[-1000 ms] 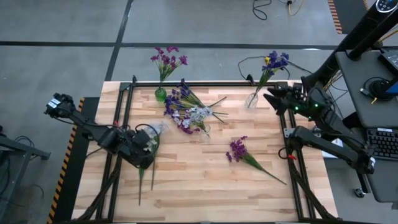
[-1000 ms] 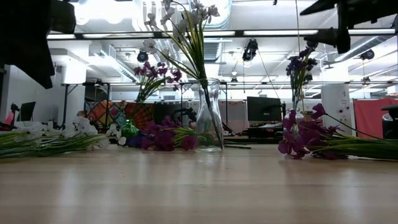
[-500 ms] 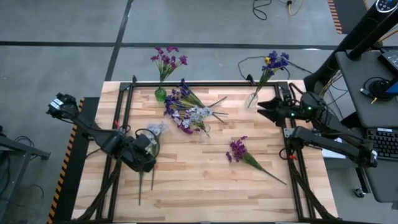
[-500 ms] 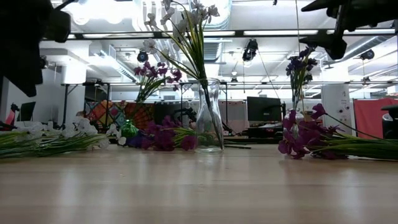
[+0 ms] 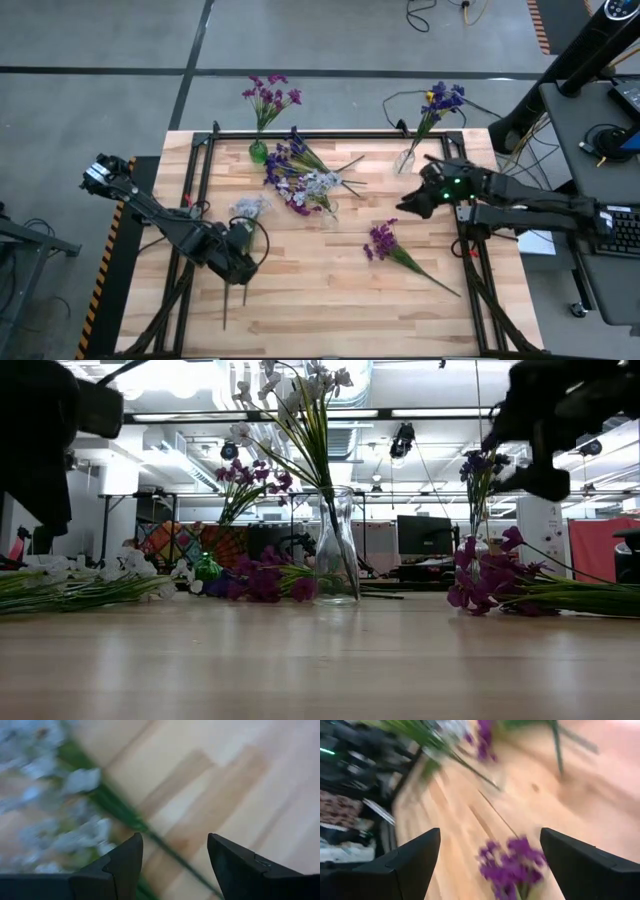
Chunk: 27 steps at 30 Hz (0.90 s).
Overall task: Sort flowers into vase by color
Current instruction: Put the top white flowers into the bottom transparent flower vase
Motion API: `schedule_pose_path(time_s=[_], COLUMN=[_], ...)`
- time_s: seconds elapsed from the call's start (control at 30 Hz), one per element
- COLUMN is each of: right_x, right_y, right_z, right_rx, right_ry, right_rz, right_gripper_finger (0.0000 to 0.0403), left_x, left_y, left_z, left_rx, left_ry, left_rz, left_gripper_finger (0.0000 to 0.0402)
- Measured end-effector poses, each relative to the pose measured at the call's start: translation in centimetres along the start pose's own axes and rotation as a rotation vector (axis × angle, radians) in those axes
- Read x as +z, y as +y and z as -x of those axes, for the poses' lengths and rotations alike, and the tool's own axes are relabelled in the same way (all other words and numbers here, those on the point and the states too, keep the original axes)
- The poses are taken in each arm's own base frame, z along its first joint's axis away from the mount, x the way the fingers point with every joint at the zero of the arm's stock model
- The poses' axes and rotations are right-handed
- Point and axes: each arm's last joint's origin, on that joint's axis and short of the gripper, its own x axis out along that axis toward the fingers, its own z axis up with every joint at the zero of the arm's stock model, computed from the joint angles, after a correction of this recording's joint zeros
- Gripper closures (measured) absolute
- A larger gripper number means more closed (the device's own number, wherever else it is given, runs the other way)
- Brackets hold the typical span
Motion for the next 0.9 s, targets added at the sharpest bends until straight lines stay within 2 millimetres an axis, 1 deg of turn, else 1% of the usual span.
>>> schedule_pose_path(time_s=[0.13, 0.27, 0.47, 0.57, 0.73, 0.9], right_x=[-0.8, -1.2, -0.9, -1.0, -1.8, -2.9], right_y=[-0.4, -0.2, 1.8, 2.7, 3.5, 3.7], right_z=[-1.1, -2.1, -2.8, -2.6, -1.6, -0.7], right_rx=[-0.068, -0.094, -0.119, -0.194, -0.397, -0.490], right_ry=[0.107, 0.180, 0.229, 0.272, 0.350, 0.464], right_rz=[-0.055, -0.070, -0.039, -0.043, -0.047, -0.063], right_gripper_finger=[0.0076, 0.0076, 0.0076, 0.0076, 0.0076, 0.0076], left_x=[0.2, 0.2, 0.1, 0.0, 0.0, -0.1], left_y=[-0.9, -1.1, -1.1, -1.1, -1.2, -1.3], left_z=[0.1, 0.2, 0.1, 0.1, 0.0, -0.6], left_rx=[-0.104, -0.127, -0.130, -0.136, -0.127, -0.090], left_ry=[-0.001, 0.010, 0.036, 0.058, 0.062, 0.041], left_rz=[-0.061, -0.083, -0.088, -0.070, -0.014, 0.062], left_gripper_finger=[0.0196, 0.0196, 0.0196, 0.0196, 0.0196, 0.0196])
